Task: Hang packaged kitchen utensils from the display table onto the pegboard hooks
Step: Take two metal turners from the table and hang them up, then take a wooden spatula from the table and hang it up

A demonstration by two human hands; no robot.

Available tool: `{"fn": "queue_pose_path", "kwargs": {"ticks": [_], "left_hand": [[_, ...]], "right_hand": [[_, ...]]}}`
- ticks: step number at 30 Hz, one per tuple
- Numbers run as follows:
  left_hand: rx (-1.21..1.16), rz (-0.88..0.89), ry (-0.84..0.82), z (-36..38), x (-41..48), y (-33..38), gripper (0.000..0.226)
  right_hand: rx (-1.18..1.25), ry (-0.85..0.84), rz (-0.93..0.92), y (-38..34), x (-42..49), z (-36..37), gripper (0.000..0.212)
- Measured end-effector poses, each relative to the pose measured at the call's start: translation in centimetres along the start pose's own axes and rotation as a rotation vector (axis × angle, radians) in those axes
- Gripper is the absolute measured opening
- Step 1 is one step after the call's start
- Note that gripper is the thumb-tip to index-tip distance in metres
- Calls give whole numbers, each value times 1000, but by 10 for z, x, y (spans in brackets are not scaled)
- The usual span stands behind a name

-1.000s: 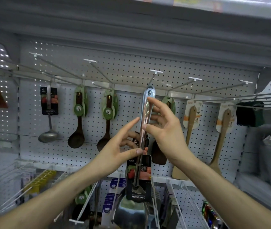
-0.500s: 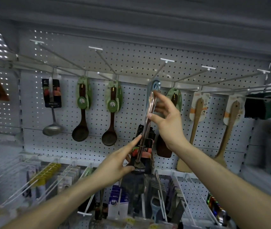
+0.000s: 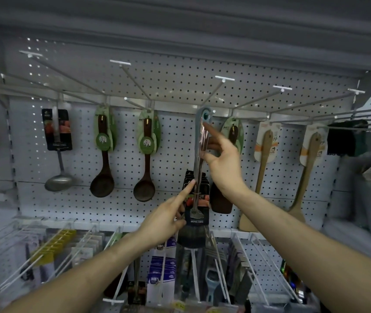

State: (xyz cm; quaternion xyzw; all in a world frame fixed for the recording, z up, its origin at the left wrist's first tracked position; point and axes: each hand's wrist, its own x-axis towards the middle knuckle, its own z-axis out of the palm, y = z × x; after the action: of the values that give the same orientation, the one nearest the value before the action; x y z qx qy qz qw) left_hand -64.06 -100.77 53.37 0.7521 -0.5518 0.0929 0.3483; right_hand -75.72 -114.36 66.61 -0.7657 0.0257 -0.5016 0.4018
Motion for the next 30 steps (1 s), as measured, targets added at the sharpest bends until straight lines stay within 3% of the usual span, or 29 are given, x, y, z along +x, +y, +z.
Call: {"fn": "queue_pose_path", "kwargs": {"ticks": [6,12,15,19,25,30], "left_hand": [[24,8,6,-5,-1,-7,116],[81,-55,49,-29,-39,-17,103],[177,-170,66,-57,-77,-27,91],[283,-394,111,-98,-144,-29,79],[525,-714,107,-143,-253,-2,52],[615,-941,136,-162,-345,30,56]], "right_hand": [[-80,-31,-29,4,-3,-2,79],[-160,13,-91,12,-24,-18,59],[-159,-36,-87,12,-41,-17,48],[-198,-230,-85,13,-73,13,33],[-111,-596,-135,-7,-139,93,33],[-109,-864,-263,-55,-197,163,37]]}}
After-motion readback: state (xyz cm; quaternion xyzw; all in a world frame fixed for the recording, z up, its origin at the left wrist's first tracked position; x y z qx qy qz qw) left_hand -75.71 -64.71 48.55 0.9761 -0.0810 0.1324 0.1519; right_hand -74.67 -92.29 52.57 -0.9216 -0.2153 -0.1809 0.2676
